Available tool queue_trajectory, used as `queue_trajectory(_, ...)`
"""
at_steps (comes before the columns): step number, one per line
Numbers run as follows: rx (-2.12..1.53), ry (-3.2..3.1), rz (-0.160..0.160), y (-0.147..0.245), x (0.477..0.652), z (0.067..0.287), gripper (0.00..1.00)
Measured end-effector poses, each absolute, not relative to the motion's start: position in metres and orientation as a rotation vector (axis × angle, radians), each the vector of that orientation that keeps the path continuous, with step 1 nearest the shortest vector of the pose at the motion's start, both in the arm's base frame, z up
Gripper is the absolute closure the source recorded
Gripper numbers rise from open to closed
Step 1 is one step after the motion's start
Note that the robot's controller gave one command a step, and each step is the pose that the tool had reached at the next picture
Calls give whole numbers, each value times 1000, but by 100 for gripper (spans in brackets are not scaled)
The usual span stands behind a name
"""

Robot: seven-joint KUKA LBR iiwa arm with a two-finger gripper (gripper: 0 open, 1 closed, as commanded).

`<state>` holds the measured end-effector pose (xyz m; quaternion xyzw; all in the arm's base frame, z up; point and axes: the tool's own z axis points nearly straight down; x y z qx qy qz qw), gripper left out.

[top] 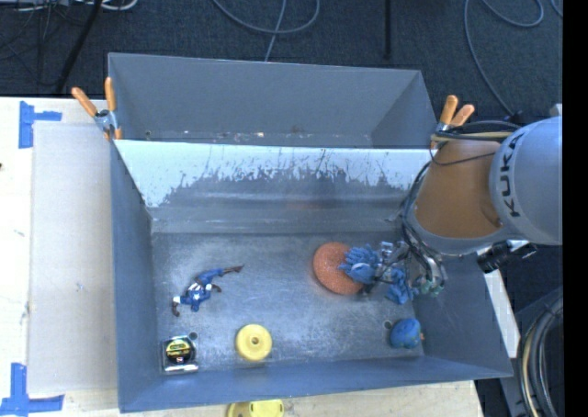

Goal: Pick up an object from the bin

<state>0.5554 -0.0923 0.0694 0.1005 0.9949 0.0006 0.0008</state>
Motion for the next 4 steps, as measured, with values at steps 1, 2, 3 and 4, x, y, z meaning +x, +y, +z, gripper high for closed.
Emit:
queue_trajectory(1, 315, 3125, 2, -92, 555, 71, 100)
queue_trajectory(2, 315, 3130, 3, -92, 554, 77, 100)
queue_trajectory(3, 316, 3137, 4, -92, 552, 98, 100)
queue_trajectory(4, 315, 3128, 3, -92, 554, 121, 100)
